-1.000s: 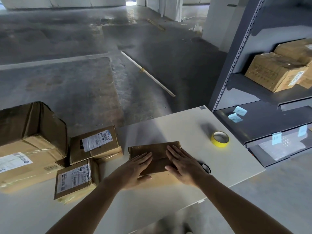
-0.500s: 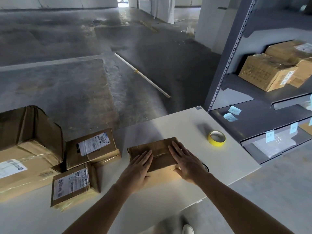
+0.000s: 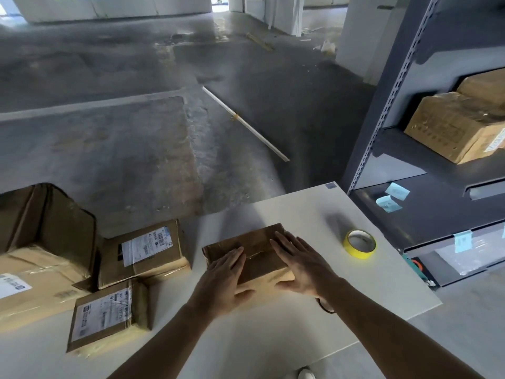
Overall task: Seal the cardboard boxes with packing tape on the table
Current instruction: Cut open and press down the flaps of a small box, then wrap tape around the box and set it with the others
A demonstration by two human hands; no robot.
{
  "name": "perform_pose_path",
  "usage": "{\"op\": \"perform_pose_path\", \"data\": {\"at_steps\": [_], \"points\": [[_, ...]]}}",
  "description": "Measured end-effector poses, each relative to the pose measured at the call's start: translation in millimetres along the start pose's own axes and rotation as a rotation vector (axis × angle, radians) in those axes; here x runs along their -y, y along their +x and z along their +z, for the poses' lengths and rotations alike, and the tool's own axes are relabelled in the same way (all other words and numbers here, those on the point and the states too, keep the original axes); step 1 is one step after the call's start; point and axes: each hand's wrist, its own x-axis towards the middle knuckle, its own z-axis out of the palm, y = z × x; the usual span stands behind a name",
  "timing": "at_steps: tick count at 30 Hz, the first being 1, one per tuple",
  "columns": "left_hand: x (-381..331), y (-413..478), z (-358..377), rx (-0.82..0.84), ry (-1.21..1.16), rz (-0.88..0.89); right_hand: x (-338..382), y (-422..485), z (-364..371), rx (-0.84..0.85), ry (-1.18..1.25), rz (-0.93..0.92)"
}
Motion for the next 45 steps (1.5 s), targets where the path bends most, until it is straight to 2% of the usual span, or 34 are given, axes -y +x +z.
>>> {"op": "perform_pose_path", "data": {"at_steps": [3, 6, 11, 21, 27, 32, 35, 41, 45], "points": [[-10.7, 19.7, -18.5, -0.073, -0.065, -0.028, -12.8, 1.1, -8.8, -0.196, 0.113, -0.069], [-26.4, 48.3, -33.2, -0.152, -0.009, 0.021, -35.5, 7.6, -9.5, -0.379, 0.215, -0.03], [-55.3, 101.2, -35.4, -0.078, -0.075, 0.036, -80.6, 7.3, -17.6, -0.509, 0.235, 0.104], [-118.1, 188.6, 5.1, 0.002, -0.115, 0.163, -163.0, -45.9, -5.6, -0.439, 0.24, 0.355], [-145.4, 216.8, 30.1, 0.083, -0.126, 0.137, -201.1, -70.8, 19.2, -0.209, 0.334, 0.517], [-157.0, 225.2, 42.6, 0.147, -0.12, 0.12, -212.8, -75.7, 41.4, 0.001, 0.314, 0.604], [-158.5, 226.2, 45.7, 0.155, -0.122, 0.1, -216.0, -70.7, 56.0, 0.016, 0.304, 0.62], [-148.9, 220.7, 42.0, 0.138, -0.134, 0.107, -217.3, -65.2, 65.8, -0.022, 0.13, 0.569], [-145.6, 216.6, 36.7, 0.142, -0.146, 0.062, -211.4, -60.7, 53.1, -0.07, 0.149, 0.527]]}}
